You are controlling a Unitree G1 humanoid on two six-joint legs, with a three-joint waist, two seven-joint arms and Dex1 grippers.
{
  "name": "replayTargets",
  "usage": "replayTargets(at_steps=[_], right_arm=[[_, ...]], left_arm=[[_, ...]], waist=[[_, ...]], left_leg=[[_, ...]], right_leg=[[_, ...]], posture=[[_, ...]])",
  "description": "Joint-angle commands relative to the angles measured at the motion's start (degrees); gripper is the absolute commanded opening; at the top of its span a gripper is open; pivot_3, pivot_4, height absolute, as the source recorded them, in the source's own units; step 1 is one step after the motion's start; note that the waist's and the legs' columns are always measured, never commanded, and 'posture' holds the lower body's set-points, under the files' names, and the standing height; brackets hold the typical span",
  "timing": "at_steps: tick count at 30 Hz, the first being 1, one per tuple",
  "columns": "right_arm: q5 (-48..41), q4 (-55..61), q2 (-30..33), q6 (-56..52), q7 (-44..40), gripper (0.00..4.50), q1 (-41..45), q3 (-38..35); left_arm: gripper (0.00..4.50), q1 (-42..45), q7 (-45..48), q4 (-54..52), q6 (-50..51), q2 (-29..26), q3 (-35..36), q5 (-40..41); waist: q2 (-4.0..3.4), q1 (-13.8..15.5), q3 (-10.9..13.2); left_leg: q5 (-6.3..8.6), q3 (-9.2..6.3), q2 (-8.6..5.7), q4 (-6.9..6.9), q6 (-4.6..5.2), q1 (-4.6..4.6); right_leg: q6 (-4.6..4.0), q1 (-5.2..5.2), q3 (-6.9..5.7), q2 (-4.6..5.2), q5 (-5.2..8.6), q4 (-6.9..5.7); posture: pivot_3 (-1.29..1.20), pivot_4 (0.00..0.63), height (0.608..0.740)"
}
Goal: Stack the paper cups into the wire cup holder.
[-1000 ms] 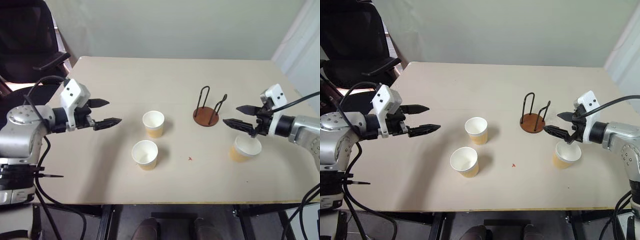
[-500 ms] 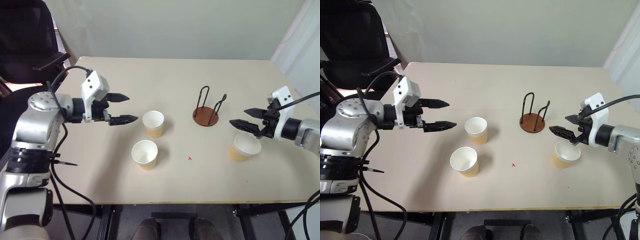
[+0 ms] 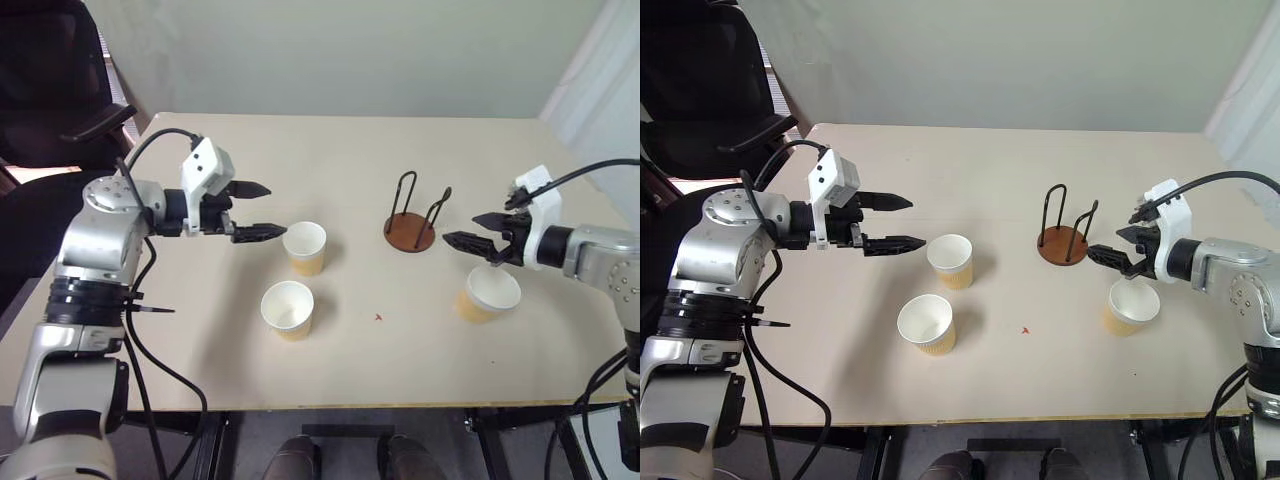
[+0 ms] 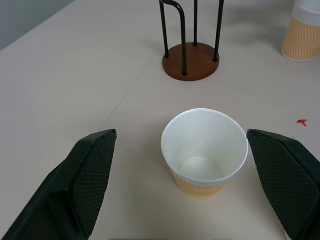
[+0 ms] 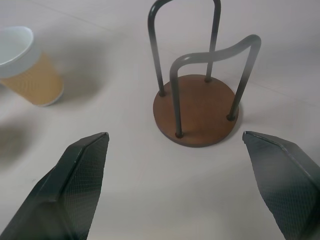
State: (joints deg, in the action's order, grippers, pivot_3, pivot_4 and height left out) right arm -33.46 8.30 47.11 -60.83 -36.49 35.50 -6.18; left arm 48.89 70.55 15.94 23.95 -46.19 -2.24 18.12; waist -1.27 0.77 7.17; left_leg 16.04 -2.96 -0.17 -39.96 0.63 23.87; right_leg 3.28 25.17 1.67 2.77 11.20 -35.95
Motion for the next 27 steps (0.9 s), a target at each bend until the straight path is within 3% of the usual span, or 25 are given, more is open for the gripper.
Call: replayTargets(at_steps=[1, 17, 20, 27], right_arm=[[1.6, -0.8, -1.7, 1.3, 0.9, 4.45, 2.8, 1.0], [11.9, -14.4, -15.4, 13.2, 5.4, 4.45, 8.6, 5.5], [12.9, -14.6, -15.8, 14.0, 5.2, 3.86, 8.2, 5.6], [13.1, -14.7, -14.8, 14.3, 4.9, 1.43, 7.6, 3.1]], left_arm=[[4.5, 0.2, -0.7, -1.2, -1.7, 0.0, 1.1, -0.6], [4.5, -1.8, -1.3, -2.2, -2.8, -0.4, 1.4, -1.4], [4.5, -2.2, -1.3, -2.6, -2.7, -0.6, 1.6, -1.4], [4.5, -2.5, -1.5, -2.7, -3.0, -0.7, 1.5, -1.7]], waist=[[0.0, 0.0, 0.0], [-0.01, -0.1, 0.0], [-0.01, -0.1, 0.0], [-0.01, -0.1, 0.0]], left_leg=[[0.0, 0.0, 0.0, 0.0, 0.0, 0.0], [-0.02, 0.0, 0.0, 0.02, 0.01, 0.13], [-0.02, 0.0, 0.0, 0.03, 0.01, 0.18], [-0.03, -0.01, 0.0, 0.02, -0.02, 0.19]], right_leg=[[0.0, 0.0, 0.0, 0.0, 0.0, 0.0], [-0.01, 0.22, 0.0, 0.0, 0.0, -0.01], [-0.01, 0.26, -0.01, 0.0, 0.0, 0.0], [-0.01, 0.25, -0.01, 0.0, 0.0, -0.04]], posture=[[0.0, 0.15, 0.74], [0.0, 0.15, 0.74], [0.0, 0.15, 0.74], [0.0, 0.15, 0.74]])
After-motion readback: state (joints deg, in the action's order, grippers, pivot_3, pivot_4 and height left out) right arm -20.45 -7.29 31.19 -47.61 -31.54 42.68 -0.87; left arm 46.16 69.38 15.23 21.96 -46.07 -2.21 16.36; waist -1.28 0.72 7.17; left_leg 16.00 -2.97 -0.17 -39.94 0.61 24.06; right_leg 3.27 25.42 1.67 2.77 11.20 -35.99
